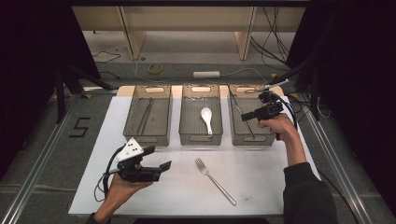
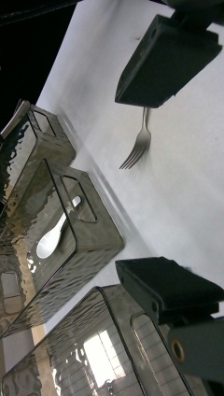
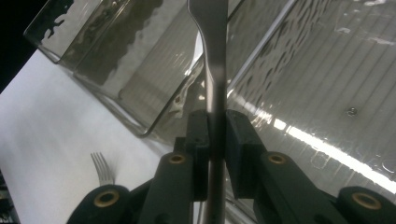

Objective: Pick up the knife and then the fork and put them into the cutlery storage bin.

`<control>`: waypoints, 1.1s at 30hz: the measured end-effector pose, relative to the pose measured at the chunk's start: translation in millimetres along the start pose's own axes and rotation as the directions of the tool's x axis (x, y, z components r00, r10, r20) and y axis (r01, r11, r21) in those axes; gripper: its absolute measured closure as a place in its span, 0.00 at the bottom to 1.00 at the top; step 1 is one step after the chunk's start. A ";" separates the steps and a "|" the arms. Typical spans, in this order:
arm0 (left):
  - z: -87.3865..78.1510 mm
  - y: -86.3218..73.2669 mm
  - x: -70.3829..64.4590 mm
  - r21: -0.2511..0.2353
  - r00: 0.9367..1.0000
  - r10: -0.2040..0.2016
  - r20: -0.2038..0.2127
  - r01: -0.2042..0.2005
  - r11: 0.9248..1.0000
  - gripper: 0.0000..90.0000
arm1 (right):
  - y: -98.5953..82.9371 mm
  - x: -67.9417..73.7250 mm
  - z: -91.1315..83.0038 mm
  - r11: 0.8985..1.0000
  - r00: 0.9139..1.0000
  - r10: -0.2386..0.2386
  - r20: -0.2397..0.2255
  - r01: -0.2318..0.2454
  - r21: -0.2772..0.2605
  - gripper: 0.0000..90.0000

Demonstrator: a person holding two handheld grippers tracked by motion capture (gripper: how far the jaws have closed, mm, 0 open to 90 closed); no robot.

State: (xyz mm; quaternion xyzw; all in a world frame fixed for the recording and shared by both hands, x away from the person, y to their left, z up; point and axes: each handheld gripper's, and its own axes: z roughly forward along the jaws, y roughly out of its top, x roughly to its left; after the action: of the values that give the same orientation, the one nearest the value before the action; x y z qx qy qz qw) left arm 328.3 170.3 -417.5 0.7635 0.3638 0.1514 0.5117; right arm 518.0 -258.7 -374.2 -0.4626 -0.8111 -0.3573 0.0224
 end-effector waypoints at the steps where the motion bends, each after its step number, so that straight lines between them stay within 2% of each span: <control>1: 0.0 -0.1 -0.1 0.001 1.000 0.000 0.000 0.000 1.000 0.18 | 1.1 -1.2 0.6 1.000 1.000 0.005 0.006 -0.005 0.001 0.90; 9: -0.6 0.0 -0.2 -0.005 1.000 -0.007 0.000 0.007 1.000 0.18 | 6.8 -6.9 3.0 0.999 0.998 0.045 0.045 -0.044 -0.005 0.90; 22: -0.4 -0.1 0.1 -0.001 1.000 -0.002 0.002 0.002 1.000 0.18 | 12.1 -17.9 8.5 0.996 0.985 0.092 0.145 -0.091 -0.012 0.90; 31: -0.3 -0.2 -0.6 0.001 1.000 -0.003 0.005 0.003 1.000 0.18 | 13.1 -25.3 14.0 0.992 0.974 0.127 0.186 -0.129 -0.003 0.90; 33: -0.5 0.0 -0.4 0.001 1.000 -0.002 0.006 0.002 1.000 0.18 | 13.0 -25.7 15.1 0.992 0.973 0.123 0.194 -0.125 0.000 0.90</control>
State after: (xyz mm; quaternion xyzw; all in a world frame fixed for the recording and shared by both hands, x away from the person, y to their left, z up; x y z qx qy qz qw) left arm 327.7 170.4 -417.2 0.7637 0.3631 0.1486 0.5127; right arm 547.1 -264.4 -387.6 -0.5447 -0.7812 -0.3035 -0.0318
